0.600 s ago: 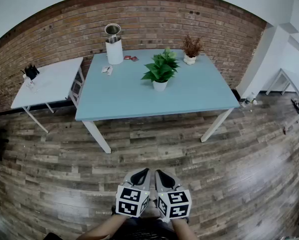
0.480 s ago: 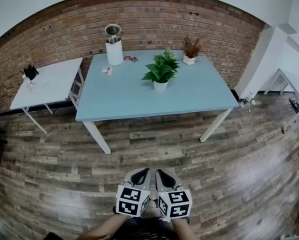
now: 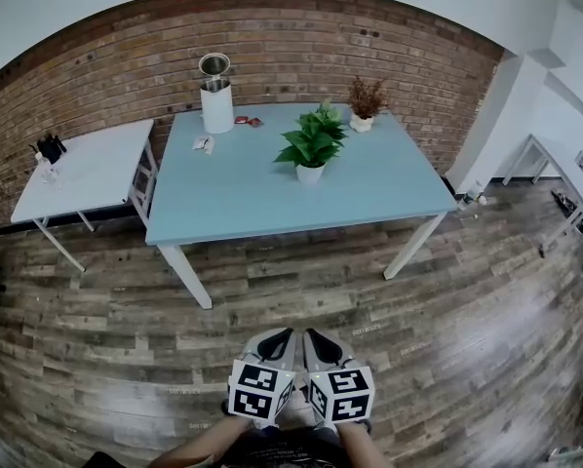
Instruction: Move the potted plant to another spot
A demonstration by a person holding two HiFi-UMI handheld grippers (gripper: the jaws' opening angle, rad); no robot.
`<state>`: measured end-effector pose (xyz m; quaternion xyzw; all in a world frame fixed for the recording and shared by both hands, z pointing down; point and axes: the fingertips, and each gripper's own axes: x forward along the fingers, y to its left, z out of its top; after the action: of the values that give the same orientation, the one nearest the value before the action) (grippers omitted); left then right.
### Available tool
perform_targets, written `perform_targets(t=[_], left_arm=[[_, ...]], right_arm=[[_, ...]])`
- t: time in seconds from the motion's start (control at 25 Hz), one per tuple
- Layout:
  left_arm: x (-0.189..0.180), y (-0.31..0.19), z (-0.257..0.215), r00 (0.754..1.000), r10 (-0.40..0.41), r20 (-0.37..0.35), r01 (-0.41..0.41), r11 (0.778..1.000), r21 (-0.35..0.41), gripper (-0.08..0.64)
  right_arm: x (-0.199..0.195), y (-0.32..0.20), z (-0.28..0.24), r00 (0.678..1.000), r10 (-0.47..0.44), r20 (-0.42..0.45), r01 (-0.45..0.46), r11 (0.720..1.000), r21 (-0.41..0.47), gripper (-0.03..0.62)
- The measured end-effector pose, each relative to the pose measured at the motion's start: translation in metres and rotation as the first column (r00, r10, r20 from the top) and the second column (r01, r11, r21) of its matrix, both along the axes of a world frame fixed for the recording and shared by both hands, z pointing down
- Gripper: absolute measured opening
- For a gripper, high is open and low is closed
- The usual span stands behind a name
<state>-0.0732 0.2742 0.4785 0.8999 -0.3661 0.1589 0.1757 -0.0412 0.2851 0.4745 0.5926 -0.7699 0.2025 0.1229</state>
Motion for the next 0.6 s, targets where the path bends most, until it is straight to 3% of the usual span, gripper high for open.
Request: perform_targets(t=[0.6], left_arm=[[-0.004,-0.040,0.007,1.000,0.030,-0.002,-0.030,1.000,-0.003,0.002]], right_arm=[[-0.001,-0.036,0.010,0.999,0.034,0.020,-0.034,0.999,-0.013,0.006]])
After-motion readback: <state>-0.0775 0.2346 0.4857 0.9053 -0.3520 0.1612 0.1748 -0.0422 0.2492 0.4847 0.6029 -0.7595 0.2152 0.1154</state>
